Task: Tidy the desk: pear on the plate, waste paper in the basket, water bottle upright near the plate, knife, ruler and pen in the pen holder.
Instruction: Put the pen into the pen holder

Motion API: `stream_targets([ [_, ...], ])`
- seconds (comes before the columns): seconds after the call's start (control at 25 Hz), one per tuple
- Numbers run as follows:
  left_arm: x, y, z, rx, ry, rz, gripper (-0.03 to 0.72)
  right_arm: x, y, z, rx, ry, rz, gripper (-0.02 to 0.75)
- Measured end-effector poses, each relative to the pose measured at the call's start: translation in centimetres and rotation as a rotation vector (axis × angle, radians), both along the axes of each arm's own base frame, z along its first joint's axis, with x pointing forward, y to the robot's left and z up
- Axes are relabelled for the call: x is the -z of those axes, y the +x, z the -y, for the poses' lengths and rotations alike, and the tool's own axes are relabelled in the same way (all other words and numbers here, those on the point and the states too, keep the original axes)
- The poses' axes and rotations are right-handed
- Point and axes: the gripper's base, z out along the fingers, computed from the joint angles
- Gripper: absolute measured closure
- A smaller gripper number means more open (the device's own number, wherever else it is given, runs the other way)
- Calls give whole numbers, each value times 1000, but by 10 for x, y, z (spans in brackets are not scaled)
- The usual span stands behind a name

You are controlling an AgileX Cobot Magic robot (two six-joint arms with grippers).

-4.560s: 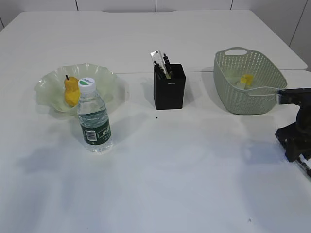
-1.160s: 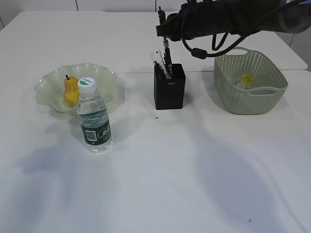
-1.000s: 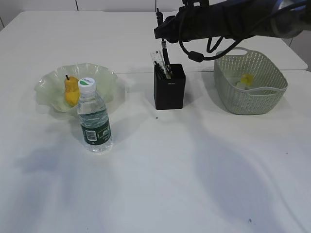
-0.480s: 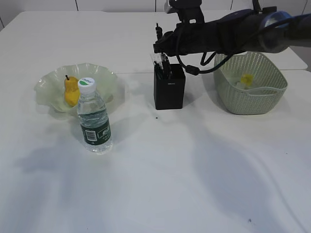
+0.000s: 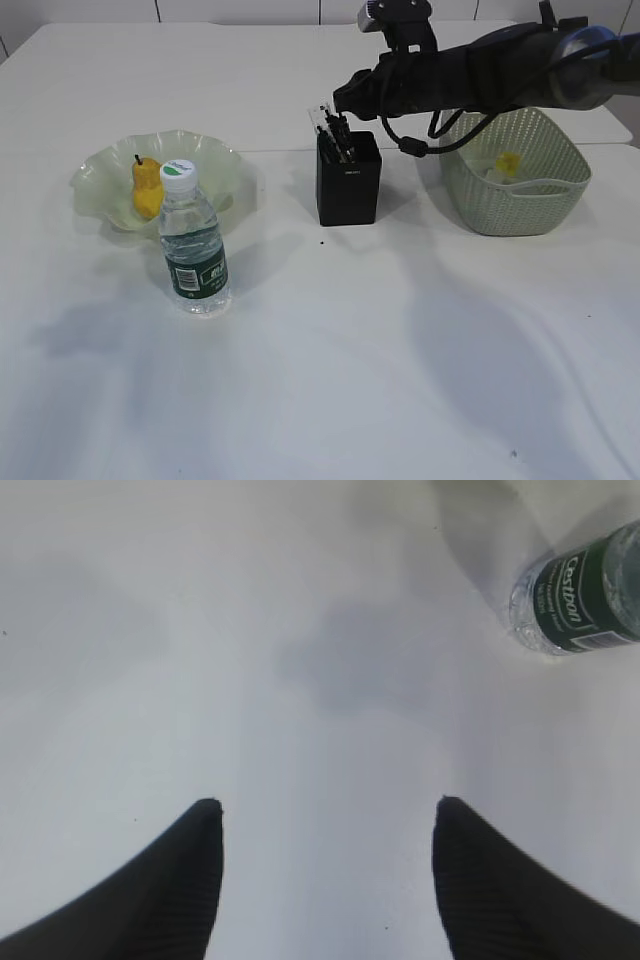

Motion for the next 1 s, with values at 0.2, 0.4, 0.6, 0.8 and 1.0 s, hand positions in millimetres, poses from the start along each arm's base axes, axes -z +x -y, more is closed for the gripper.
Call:
stream_targets([
  [0.2,0,0,0,0,0,0,222,0,-2,-2,-29,9,-10,484],
  [0.4,0,0,0,0,0,0,222,-4,-8,-7,-87,48,-58,451],
  [0.6,0,0,0,0,0,0,222,-32,-24,-3,-94,2,-152,445],
  [0.8,0,0,0,0,0,0,222,-69,-51,13,-9,-110,-326,445],
  [1.0,0,0,0,0,0,0,222,-94,-81,36,136,-273,-505,445],
])
